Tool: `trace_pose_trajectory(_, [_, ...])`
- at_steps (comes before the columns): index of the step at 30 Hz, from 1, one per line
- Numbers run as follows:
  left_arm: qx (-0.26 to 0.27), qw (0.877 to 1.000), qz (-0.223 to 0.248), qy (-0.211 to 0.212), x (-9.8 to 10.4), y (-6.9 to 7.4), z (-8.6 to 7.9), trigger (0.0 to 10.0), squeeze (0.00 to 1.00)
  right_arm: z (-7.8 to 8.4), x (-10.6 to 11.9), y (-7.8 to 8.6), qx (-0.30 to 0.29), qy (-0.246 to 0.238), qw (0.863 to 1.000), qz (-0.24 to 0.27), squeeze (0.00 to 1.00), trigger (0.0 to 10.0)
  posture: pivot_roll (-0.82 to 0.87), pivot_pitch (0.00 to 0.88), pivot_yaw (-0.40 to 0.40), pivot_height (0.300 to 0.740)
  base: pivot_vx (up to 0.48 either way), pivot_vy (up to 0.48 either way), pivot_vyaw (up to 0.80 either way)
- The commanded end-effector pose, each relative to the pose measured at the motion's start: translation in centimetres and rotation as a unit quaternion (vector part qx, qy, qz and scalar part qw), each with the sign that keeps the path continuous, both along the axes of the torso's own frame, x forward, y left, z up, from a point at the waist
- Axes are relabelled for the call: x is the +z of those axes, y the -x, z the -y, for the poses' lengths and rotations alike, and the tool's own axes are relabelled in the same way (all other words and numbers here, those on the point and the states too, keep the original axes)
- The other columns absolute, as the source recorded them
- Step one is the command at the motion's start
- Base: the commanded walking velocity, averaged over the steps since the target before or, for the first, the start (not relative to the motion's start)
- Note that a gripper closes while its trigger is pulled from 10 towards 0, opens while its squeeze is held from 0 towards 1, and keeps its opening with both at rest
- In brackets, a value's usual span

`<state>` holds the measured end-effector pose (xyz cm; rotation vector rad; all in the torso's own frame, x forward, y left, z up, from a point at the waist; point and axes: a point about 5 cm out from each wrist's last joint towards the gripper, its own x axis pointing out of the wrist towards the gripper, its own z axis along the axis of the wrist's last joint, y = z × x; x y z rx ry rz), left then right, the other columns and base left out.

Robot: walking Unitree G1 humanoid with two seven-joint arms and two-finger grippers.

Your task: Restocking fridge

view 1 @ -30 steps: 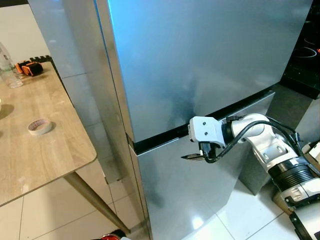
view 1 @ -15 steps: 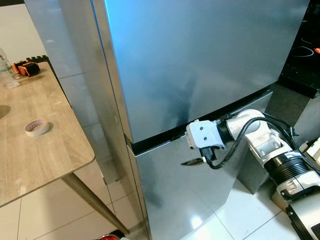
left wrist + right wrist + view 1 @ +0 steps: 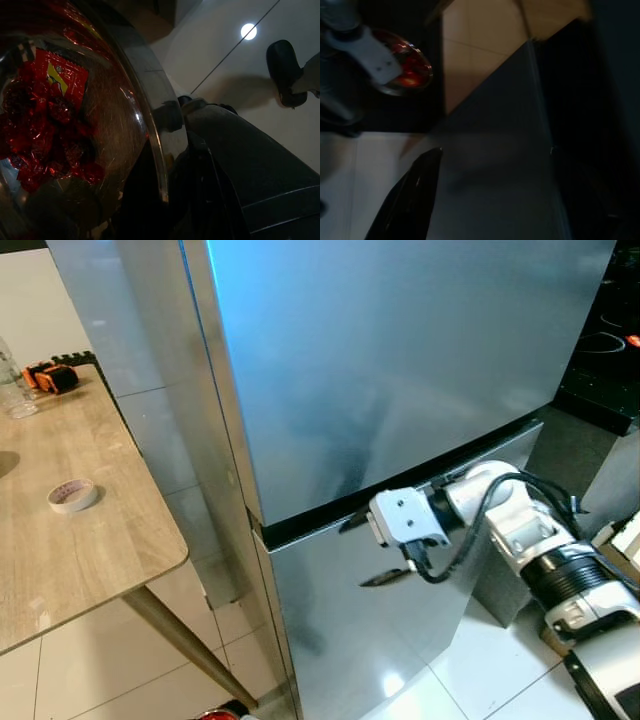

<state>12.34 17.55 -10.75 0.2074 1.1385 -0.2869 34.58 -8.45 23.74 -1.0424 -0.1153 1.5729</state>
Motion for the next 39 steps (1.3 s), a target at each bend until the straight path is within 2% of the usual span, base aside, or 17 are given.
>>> trace_pose_trajectory(1, [0.001, 0.999, -0.051, -0.015, -0.7, 2.8, -0.8, 10.0, 0.00, -0.1, 0.2, -0.4, -0.016, -0.003, 1.000, 0.025, 0.00, 10.0, -0.08, 0.025, -0.001, 0.740, 0.000, 0.000, 0.00])
trace_pose_trajectory(7, [0.000, 0.999, -0.052, -0.015, -0.8, 2.8, -0.8, 10.0, 0.00, -0.6, -0.2, -0.2, -0.014, -0.005, 1.000, 0.017, 0.00, 10.0, -0.08, 0.024, -0.003, 0.740, 0.000, 0.000, 0.00])
trace_pose_trajectory(17, [0.000, 0.999, -0.052, -0.015, -0.8, 2.9, -0.7, 10.0, 0.00, -0.3, -1.3, -0.1, -0.005, 0.050, 0.998, 0.033, 0.00, 10.0, -0.08, 0.023, -0.004, 0.740, 0.000, 0.000, 0.00])
trace_pose_trajectory(25, [0.002, 0.999, -0.053, -0.015, -0.8, 2.9, -0.7, 10.0, 0.00, -0.4, -1.7, 0.2, 0.003, 0.070, 0.997, 0.033, 0.00, 10.0, -0.08, 0.026, -0.006, 0.740, 0.000, 0.000, 0.00])
trace_pose_trajectory(26, [0.002, 0.999, -0.052, -0.015, -0.8, 2.9, -0.7, 10.0, 0.00, -0.4, -1.8, 0.2, 0.003, 0.072, 0.997, 0.032, 0.00, 7.9, -0.08, 0.027, -0.006, 0.740, 0.000, 0.000, 0.00])
trace_pose_trajectory(28, [0.002, 0.999, -0.052, -0.015, -0.8, 2.9, -0.7, 10.0, 0.00, -0.4, -1.9, 0.2, 0.002, 0.074, 0.997, 0.033, 0.00, 7.9, -0.08, 0.027, -0.006, 0.740, 0.000, 0.000, 0.00])
trace_pose_trajectory(29, [0.003, 0.999, -0.052, -0.015, -0.8, 2.9, -0.7, 10.0, 0.00, -0.5, -1.9, 0.2, 0.001, 0.074, 0.997, 0.034, 0.00, 0.0, -0.08, 0.027, -0.006, 0.740, 0.000, 0.000, 0.00])
trace_pose_trajectory(32, [0.003, 0.999, -0.052, -0.014, -0.8, 2.9, -0.7, 10.0, 0.00, -0.6, -2.1, 0.2, 0.001, 0.075, 0.997, 0.033, 0.00, 0.0, -0.08, 0.029, -0.005, 0.740, 0.000, 0.000, 0.00])
trace_pose_trajectory(33, [0.004, 0.999, -0.052, -0.014, -0.8, 2.9, -0.7, 10.0, 0.00, -0.5, -2.1, 0.2, 0.001, 0.077, 0.997, 0.033, 0.00, 9.6, -0.08, 0.029, -0.005, 0.740, 0.000, 0.000, 0.00])
trace_pose_trajectory(34, [0.004, 0.999, -0.052, -0.014, -0.8, 2.9, -0.7, 10.0, 0.00, -0.5, -2.1, 0.3, 0.003, 0.078, 0.996, 0.031, 0.00, 10.0, -0.08, 0.029, -0.005, 0.740, 0.000, 0.000, 0.00])
trace_pose_trajectory(39, [0.004, 0.999, -0.053, -0.014, -0.8, 2.9, -0.7, 10.0, 0.00, -0.4, -2.1, 0.5, 0.014, 0.082, 0.996, 0.022, 0.00, 10.0, -0.08, 0.029, -0.005, 0.740, 0.000, 0.000, 0.00])
